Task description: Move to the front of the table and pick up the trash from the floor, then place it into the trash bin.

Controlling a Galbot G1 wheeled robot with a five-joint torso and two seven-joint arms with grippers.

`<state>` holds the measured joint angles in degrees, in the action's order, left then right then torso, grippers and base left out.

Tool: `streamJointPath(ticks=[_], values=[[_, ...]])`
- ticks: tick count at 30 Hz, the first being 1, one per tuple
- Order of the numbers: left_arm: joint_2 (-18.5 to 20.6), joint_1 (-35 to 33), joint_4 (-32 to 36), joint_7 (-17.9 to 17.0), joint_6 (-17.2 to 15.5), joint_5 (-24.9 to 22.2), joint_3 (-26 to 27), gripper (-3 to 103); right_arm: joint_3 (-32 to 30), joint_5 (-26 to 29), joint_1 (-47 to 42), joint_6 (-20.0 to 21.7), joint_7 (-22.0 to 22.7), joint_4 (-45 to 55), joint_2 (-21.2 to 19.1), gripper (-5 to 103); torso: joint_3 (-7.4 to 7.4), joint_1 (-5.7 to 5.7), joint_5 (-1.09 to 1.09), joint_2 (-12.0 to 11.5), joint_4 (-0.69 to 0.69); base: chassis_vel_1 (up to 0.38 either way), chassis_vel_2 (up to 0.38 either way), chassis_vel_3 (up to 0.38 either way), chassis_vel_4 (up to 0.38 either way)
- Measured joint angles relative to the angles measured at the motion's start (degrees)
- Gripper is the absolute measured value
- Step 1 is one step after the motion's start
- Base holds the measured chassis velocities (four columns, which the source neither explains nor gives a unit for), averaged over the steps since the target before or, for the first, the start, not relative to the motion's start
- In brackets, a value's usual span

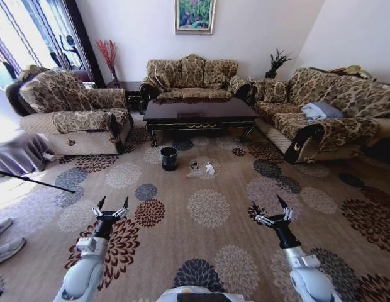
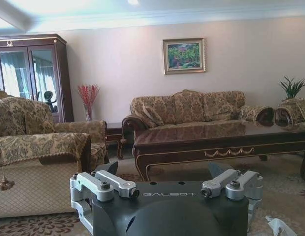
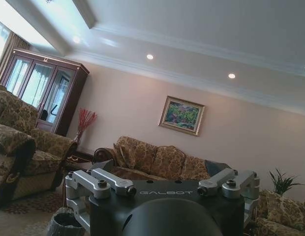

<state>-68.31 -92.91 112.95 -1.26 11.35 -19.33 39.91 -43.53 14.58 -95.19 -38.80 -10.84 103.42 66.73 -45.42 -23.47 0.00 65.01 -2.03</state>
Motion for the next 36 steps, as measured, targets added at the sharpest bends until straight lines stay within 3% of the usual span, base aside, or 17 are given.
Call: streamJointPath(ticks=[36], values=[[-1.1,-1.0,1.0,0.2,-0.7,-1.6,-0.6,100,0.3,-0.5,-0.2,0.8,0.2,1.3,1.3,100,0.26,0.32,0.00,-0.6,-0.01,0.000,0.000,0.000,0.000]])
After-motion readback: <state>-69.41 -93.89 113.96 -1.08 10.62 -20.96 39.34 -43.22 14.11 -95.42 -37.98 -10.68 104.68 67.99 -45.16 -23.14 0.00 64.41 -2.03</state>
